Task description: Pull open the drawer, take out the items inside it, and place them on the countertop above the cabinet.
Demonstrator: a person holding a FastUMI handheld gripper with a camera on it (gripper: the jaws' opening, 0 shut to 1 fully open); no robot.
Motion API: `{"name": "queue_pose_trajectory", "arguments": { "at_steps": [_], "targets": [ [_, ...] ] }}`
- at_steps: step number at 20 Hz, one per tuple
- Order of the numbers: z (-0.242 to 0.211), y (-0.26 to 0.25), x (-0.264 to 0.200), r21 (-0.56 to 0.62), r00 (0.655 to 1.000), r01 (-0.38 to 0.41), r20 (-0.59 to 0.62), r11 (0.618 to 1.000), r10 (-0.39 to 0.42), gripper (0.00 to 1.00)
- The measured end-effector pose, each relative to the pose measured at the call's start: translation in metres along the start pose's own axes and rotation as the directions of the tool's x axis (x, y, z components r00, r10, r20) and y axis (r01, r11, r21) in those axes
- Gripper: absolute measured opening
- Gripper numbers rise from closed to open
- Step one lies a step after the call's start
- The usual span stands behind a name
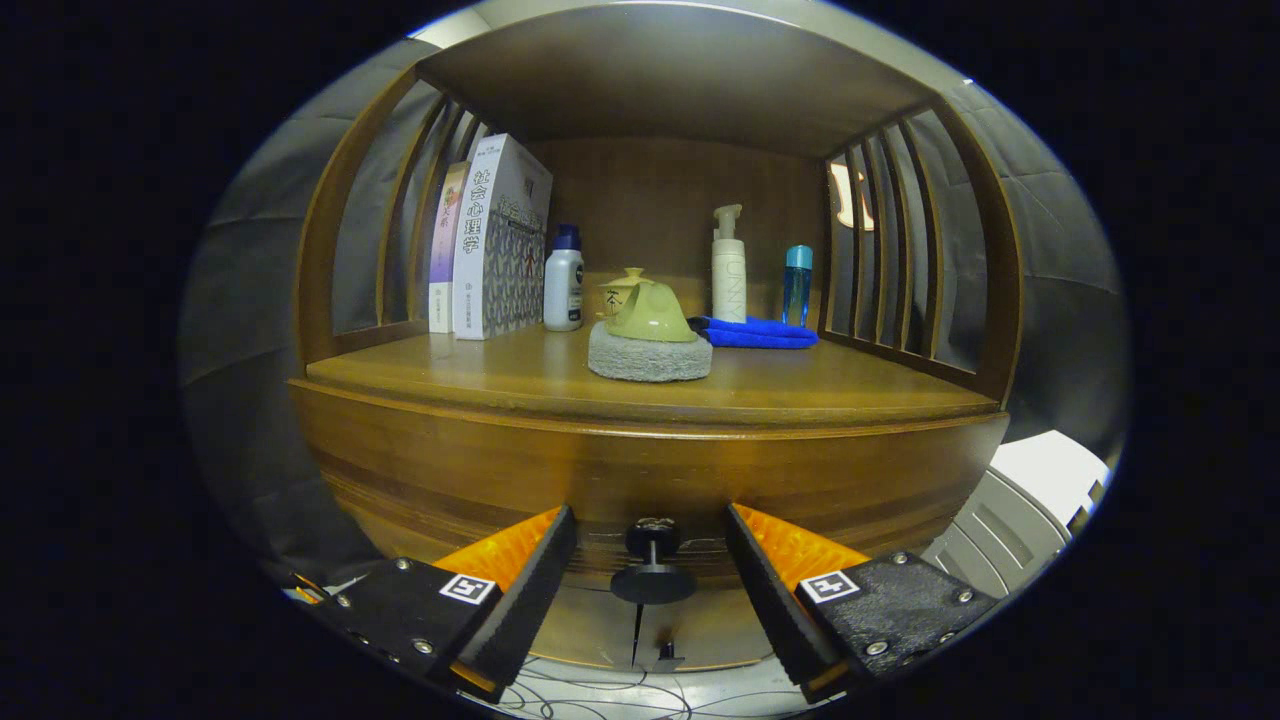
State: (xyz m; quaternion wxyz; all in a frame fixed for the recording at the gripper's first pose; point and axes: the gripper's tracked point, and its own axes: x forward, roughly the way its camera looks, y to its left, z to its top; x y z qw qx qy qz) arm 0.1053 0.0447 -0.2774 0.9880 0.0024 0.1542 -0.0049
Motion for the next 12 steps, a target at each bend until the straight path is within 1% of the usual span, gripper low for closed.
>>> {"name": "queue_pose_trajectory", "arguments": {
  "at_steps": [3,5,8,10,11,12],
  "targets": [
    [0.0,0.0,-0.001,-0.014,1.0,0.001,0.003,1.0,-0.001,0.95],
    [0.007,-0.006,-0.011,-0.026,1.0,-0.019,-0.006,0.999,0.019,0.95],
    [0.044,-0.026,-0.037,-0.019,0.998,-0.014,0.068,1.0,0.015,0.95],
    [0.074,-0.033,-0.059,-0.009,0.993,-0.03,0.115,1.0,0.031,0.94],
    [0.096,-0.04,-0.071,-0.032,0.989,-0.026,0.144,0.999,0.03,0.95],
    [0.119,-0.05,-0.083,-0.061,0.984,-0.004,0.176,0.998,0.015,0.95]
  ]
}}
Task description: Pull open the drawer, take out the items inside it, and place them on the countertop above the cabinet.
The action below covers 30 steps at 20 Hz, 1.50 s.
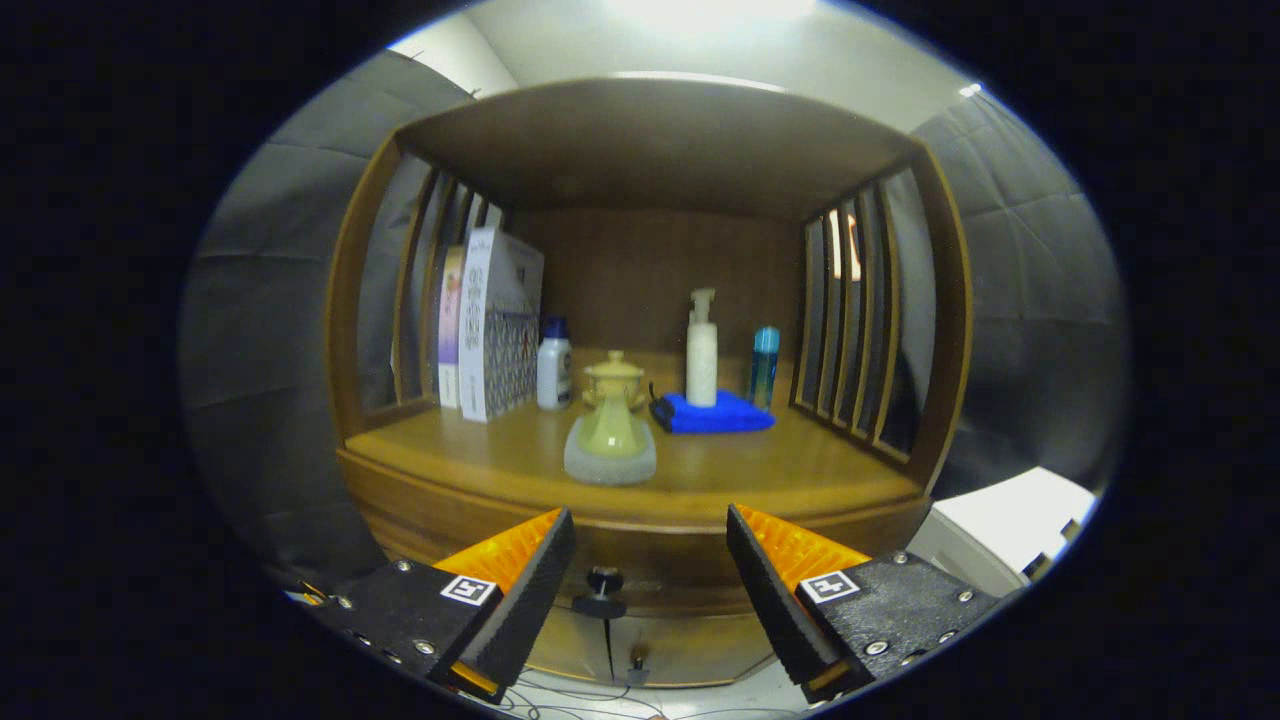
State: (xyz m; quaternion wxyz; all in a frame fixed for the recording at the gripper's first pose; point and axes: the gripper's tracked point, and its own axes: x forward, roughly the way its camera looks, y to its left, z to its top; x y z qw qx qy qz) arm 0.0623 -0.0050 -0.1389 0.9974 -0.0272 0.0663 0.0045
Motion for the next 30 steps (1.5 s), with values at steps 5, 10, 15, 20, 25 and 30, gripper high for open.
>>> {"name": "queue_pose_trajectory", "arguments": {
  "at_steps": [5,10,15,20,25,30],
  "targets": [
    [0.075,-0.013,-0.039,-0.052,0.997,0.04,0.064,0.998,-0.036,0.95],
    [0.108,0.002,-0.068,-0.047,0.99,0.031,0.137,0.998,-0.024,0.94],
    [0.115,0.001,-0.088,0.069,0.991,0.041,0.127,0.997,-0.05,0.94],
    [0.126,-0.004,-0.104,0.09,0.987,0.042,0.154,0.995,-0.056,0.94],
    [0.137,-0.009,-0.121,0.101,0.982,0.035,0.182,0.994,-0.053,0.94],
    [0.133,-0.025,-0.118,0.107,0.979,0.06,0.187,0.992,-0.079,0.95]
  ]
}}
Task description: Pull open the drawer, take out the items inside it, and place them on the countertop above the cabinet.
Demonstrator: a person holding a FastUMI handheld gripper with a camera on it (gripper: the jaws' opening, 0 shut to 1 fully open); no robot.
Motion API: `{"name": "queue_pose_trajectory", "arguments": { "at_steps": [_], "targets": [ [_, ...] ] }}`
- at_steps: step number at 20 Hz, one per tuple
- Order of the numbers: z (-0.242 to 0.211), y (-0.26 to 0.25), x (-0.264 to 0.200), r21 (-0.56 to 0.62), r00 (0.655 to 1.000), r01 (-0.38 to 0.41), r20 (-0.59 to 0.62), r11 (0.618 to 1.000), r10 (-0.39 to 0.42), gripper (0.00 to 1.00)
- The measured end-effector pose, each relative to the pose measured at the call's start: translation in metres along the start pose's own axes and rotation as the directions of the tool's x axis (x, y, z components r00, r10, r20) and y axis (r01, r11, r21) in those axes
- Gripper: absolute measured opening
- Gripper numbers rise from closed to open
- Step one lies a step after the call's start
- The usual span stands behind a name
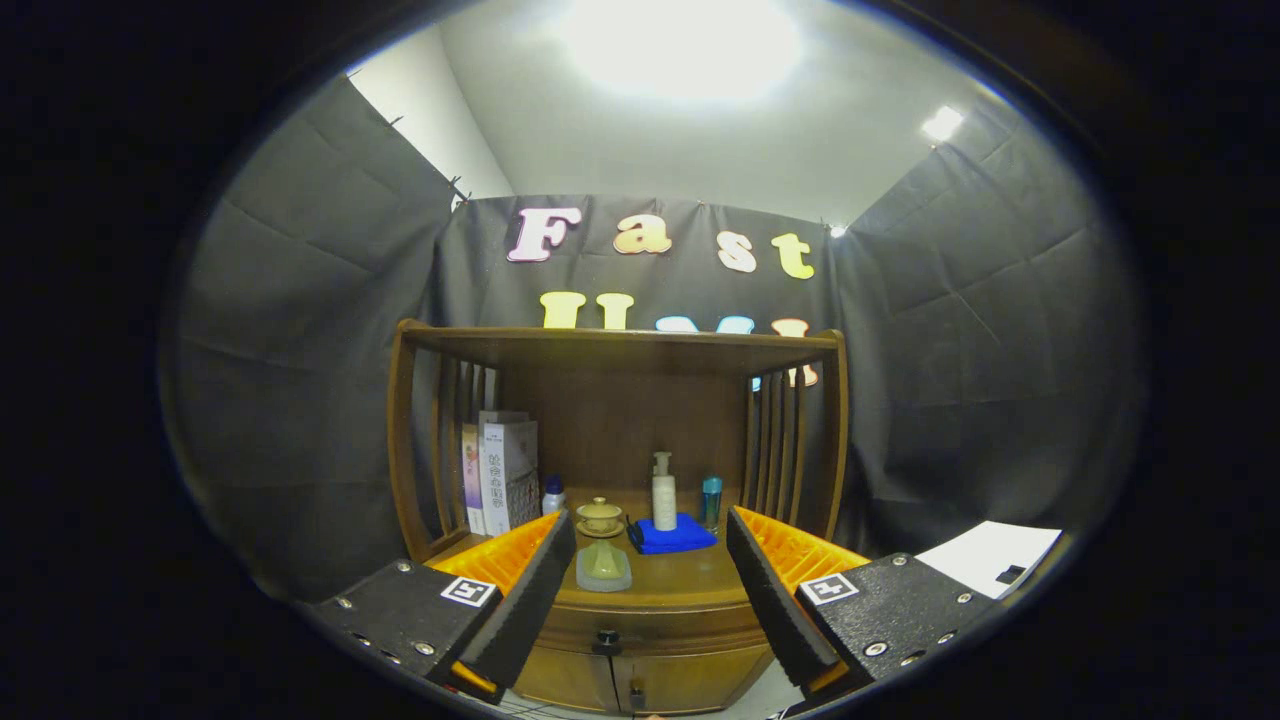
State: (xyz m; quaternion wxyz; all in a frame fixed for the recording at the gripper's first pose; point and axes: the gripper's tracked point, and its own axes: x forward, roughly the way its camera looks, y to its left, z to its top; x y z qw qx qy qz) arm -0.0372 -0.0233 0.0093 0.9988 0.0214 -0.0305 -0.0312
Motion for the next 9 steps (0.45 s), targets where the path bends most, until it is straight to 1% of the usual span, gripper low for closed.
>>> {"name": "queue_pose_trajectory", "arguments": {
  "at_steps": [3,6,9],
  "targets": [
    [-0.009,-0.001,0.005,0.022,1.0,-0.008,-0.019,1.0,0.008,0.95],
    [-0.018,-0.003,0.009,0.01,0.999,-0.005,-0.042,1.0,0.006,0.95],
    [-0.018,0.003,0.009,0.014,0.999,-0.02,-0.045,1.0,0.021,0.95]
  ]
}}
